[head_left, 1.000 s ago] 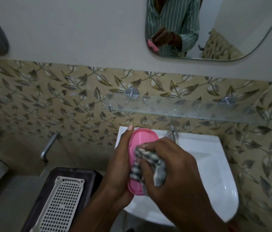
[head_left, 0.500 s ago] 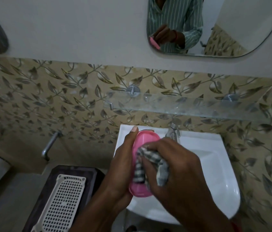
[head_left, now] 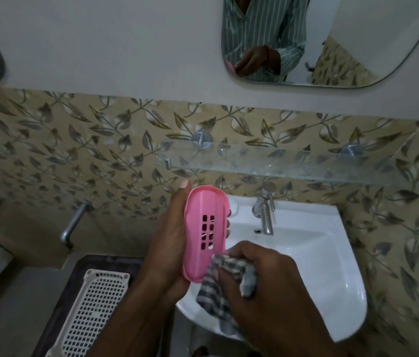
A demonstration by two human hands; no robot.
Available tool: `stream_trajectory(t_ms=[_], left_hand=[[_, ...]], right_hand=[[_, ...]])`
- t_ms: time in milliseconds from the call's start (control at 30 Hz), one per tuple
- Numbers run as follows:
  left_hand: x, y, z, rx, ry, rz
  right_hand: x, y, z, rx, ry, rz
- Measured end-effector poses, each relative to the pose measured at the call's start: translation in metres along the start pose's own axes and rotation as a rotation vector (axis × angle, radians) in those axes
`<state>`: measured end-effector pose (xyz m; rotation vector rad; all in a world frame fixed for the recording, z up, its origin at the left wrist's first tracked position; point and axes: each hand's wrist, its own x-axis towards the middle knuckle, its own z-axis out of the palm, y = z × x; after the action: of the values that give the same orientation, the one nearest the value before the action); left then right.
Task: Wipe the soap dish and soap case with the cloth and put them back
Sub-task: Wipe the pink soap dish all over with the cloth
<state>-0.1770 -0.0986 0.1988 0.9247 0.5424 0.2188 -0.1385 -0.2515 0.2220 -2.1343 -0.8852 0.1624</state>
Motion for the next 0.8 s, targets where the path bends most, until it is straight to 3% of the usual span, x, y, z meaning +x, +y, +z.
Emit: stream_trajectory(t_ms=[133, 233, 333, 400, 467, 567, 667, 800], left_hand=[[0.005, -0.005, 0.007, -0.058, -0.008, -0.093], [0.002, -0.014, 0.011, -0.099, -0.055, -0.153], [-0.004, -0.022, 0.01, -0.057, -0.129, -0.131], [-0.006, -0.023, 0.011, 0.028, -0.052, -0.068], [-0.003, -0.019, 0.011, 0.034, 0.037, -0.032], [0.001, -0.006, 0.011, -0.029, 0.135, -0.018], [0.002, -0.004, 0.018, -0.038, 0.142, -0.047], [0.0, -0.008, 0.017, -0.038, 0.125, -0.089]], right_hand=[[-0.007, -0.008, 0.0, 0.149, 0.009, -0.127], [0.002, -0.015, -0.003, 0.078, 0.051, -0.275], [0.022, -0.008, -0.009, -0.014, 0.193, -0.228], [0.033, 0.0, -0.017, -0.057, 0.249, -0.112], [0.027, 0.012, -0.026, 0.082, 0.187, -0.002], [-0.001, 0.015, -0.027, 0.236, -0.055, 0.069], [-0.023, 0.008, -0.001, 0.063, -0.125, 0.027], [-0.022, 0.014, 0.009, -0.169, 0.056, -0.072]])
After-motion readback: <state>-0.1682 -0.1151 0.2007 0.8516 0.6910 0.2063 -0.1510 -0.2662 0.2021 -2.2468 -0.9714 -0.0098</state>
